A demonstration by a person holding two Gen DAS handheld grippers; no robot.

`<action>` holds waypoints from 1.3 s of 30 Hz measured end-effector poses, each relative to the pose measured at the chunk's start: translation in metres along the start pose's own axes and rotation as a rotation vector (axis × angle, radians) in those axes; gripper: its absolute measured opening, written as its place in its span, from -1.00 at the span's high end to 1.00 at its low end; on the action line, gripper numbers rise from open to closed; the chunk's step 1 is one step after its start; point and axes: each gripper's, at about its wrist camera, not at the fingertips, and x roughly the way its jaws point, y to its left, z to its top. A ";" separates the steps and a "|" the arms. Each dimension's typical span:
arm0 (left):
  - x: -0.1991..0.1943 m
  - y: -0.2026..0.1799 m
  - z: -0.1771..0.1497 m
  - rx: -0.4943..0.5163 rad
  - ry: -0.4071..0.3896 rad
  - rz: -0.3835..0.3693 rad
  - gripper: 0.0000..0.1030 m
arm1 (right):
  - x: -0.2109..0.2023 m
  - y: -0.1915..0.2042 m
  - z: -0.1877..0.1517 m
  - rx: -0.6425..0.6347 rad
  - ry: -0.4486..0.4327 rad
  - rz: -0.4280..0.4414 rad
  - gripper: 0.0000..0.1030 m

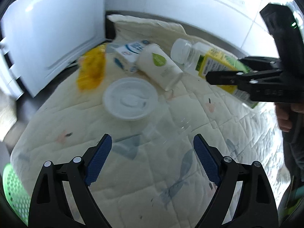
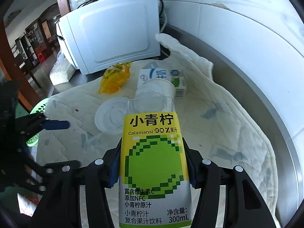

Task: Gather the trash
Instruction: 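Grasp the clear plastic cup with the left tool while the right tool holds the juice carton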

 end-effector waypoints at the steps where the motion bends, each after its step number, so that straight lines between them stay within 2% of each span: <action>1: 0.006 -0.004 0.002 0.024 0.005 0.005 -0.67 | -0.001 -0.002 -0.002 0.006 -0.001 0.001 -0.02; 8: 0.035 -0.018 0.012 0.115 0.036 -0.007 -0.66 | -0.003 -0.017 -0.013 0.047 0.004 -0.006 -0.02; 12: 0.043 -0.022 0.015 0.154 0.047 -0.014 -0.50 | -0.002 -0.022 -0.016 0.065 0.008 -0.008 -0.02; 14: 0.046 -0.024 0.015 0.161 0.053 -0.021 -0.29 | -0.001 -0.022 -0.017 0.069 0.010 -0.008 -0.02; 18: 0.044 -0.026 0.012 0.171 0.047 -0.022 -0.28 | 0.000 -0.022 -0.019 0.075 0.011 -0.006 -0.01; 28: 0.001 -0.006 0.003 0.020 -0.020 -0.059 -0.24 | -0.011 -0.004 -0.021 0.075 -0.017 0.043 -0.01; 39: -0.058 0.030 -0.025 -0.121 -0.094 -0.020 -0.22 | -0.022 0.041 -0.013 0.013 -0.043 0.102 -0.01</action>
